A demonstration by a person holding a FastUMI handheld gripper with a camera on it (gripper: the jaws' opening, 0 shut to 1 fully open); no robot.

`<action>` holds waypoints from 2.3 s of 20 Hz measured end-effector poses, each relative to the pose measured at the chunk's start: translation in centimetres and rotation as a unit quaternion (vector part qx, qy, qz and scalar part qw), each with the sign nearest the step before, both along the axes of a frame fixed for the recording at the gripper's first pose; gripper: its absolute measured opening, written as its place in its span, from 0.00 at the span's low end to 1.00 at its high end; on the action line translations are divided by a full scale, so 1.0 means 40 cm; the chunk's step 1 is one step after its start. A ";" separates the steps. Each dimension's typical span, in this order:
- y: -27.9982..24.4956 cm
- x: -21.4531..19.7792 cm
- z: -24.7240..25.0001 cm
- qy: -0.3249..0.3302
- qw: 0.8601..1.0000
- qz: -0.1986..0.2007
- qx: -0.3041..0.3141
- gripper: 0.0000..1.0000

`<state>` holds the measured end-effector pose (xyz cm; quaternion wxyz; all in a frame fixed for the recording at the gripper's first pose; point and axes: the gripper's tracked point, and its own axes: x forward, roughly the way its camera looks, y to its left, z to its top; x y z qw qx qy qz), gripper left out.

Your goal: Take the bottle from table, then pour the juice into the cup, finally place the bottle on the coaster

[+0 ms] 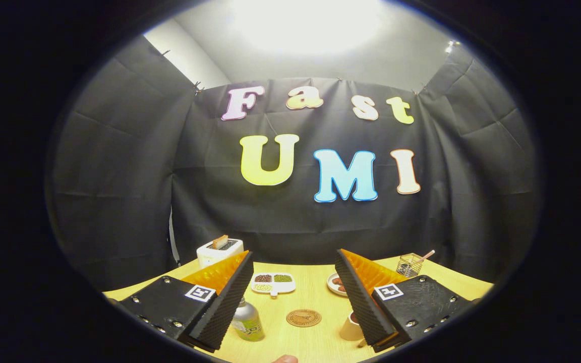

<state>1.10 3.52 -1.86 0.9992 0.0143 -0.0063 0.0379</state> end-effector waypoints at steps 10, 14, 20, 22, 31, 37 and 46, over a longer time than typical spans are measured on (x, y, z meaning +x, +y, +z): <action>0.101 0.030 -0.074 0.016 1.000 0.019 0.008 0.99; 0.130 0.044 -0.121 0.029 0.999 0.022 0.002 0.99; 0.170 0.071 -0.203 0.053 0.998 0.026 -0.002 0.99; 0.187 0.081 -0.228 0.061 0.998 0.030 -0.005 0.99; 0.239 0.120 -0.373 0.112 0.993 0.027 -0.011 0.99; 0.261 0.128 -0.460 0.152 0.988 0.021 -0.015 0.99; 0.277 0.115 -0.567 0.211 0.977 0.013 -0.015 1.00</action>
